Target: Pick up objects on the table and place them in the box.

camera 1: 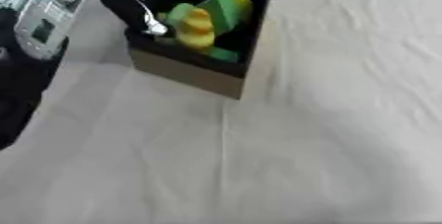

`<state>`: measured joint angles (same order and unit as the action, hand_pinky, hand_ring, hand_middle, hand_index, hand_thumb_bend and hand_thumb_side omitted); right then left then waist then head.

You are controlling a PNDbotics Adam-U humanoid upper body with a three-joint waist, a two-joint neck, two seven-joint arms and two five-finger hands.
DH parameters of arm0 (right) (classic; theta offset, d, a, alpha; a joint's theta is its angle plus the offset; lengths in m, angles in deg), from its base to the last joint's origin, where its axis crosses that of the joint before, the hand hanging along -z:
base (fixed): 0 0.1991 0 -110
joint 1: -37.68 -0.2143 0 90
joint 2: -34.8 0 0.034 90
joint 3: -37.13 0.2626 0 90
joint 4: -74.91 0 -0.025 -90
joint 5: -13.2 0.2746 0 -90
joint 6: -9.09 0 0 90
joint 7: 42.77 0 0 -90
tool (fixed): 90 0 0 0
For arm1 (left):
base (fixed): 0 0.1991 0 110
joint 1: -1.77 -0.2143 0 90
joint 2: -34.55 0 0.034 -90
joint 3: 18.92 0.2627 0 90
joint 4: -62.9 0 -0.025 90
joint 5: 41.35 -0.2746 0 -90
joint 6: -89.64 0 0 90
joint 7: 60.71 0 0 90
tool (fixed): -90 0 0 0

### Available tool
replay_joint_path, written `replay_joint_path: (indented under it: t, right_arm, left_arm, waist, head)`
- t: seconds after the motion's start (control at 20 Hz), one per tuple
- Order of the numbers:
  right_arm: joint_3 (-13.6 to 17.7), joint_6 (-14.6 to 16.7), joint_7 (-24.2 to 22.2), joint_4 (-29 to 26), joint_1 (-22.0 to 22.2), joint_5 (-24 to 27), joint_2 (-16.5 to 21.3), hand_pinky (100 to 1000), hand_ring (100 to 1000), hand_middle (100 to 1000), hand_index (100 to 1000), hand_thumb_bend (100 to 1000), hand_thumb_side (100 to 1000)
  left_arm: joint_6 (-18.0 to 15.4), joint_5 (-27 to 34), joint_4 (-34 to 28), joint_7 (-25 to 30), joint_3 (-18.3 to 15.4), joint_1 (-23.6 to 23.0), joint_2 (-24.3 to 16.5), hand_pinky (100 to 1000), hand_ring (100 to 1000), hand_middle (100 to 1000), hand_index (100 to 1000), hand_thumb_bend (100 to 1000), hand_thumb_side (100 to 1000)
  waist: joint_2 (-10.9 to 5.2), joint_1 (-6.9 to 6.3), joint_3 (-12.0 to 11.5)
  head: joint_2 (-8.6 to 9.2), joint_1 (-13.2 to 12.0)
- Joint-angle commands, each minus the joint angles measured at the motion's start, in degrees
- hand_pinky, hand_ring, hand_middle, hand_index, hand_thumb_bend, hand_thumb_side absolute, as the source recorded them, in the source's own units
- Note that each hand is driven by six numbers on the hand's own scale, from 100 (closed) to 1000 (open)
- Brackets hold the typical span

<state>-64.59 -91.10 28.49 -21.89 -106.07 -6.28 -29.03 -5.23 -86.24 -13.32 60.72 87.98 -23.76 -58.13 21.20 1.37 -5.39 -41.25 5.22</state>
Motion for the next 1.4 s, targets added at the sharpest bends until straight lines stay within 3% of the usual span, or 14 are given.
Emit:
replay_joint_path:
  t: [0.05, 0.1, 0.3, 0.6, 0.75, 0.95, 1.1, 1.25, 1.4]
  right_arm:
    - [0.9, 0.0, 0.2, -0.4, -0.5, 0.3, 1.8, 914, 903, 766, 825, 100, 463]
    - [1.0, 0.0, 0.4, -0.5, -0.4, 0.4, 1.9, 914, 903, 766, 824, 100, 461]
    - [1.5, -0.2, 0.8, -0.8, 0.2, 0.7, 2.5, 914, 903, 766, 824, 100, 457]
    - [2.4, -0.6, 1.7, -0.9, 1.5, 1.2, 3.5, 914, 902, 765, 823, 100, 453]
    - [2.9, -0.8, 2.3, -1.2, 1.9, 1.6, 3.9, 914, 902, 764, 823, 100, 451]
    - [3.6, -1.3, 3.3, -1.2, 2.4, 2.6, 4.2, 916, 902, 763, 819, 100, 495]
    - [3.8, -1.6, 4.1, -1.3, 2.6, 4.0, 4.2, 920, 904, 765, 815, 100, 555]
    - [3.9, -1.9, 5.0, -1.3, 2.7, 5.8, 4.0, 925, 908, 768, 814, 100, 704]
    - [3.9, -2.2, 6.0, -1.4, 2.9, 7.5, 4.1, 926, 908, 767, 813, 100, 776]
  left_arm:
    - [1.5, 2.1, -3.5, -2.0, -2.4, 0.4, -2.9, 818, 871, 819, 879, 478, 277]
    - [2.4, 3.2, -4.5, -3.2, -2.9, 0.1, -3.5, 810, 862, 809, 864, 405, 249]
    - [7.3, 9.9, -11.4, -11.8, -6.6, -2.7, -7.2, 782, 829, 767, 830, 268, 228]
    - [13.1, 24.9, -22.2, -33.4, -12.7, -11.5, -15.2, 756, 803, 743, 816, 261, 256]
    - [13.5, 31.0, -26.1, -43.3, -15.3, -17.4, -18.3, 754, 804, 744, 816, 268, 273]
    - [12.6, 37.5, -30.5, -52.7, -18.0, -24.4, -19.2, 747, 794, 735, 811, 284, 259]
    - [11.9, 40.2, -32.4, -56.6, -18.8, -27.9, -18.9, 744, 792, 731, 807, 277, 256]
    - [11.8, 40.9, -34.0, -58.0, -19.4, -30.3, -18.2, 744, 791, 730, 806, 277, 255]
    - [11.6, 40.8, -35.5, -59.0, -20.0, -32.0, -17.3, 743, 790, 728, 807, 280, 256]
  waist:
    - [-2.15, -0.62, -0.2]
    - [-2.25, -0.62, -0.3]
    - [-2.58, -0.57, -0.6]
    - [-2.83, -0.6, -1.5]
    - [-2.85, -0.45, -1.8]
    - [-2.76, -0.06, -2.0]
    - [-2.7, 0.16, -2.1]
    - [-2.66, 0.29, -2.1]
    - [-2.63, 0.34, -2.2]
  head:
    - [0.13, 0.2]
    - [0.1, 0.1]
    - [0.07, 0.2]
    - [0.4, 0.1]
    - [0.5, 0.1]
    - [0.85, 0.0]
    - [1.14, -0.3]
    - [1.49, -0.8]
    - [1.65, -1.2]
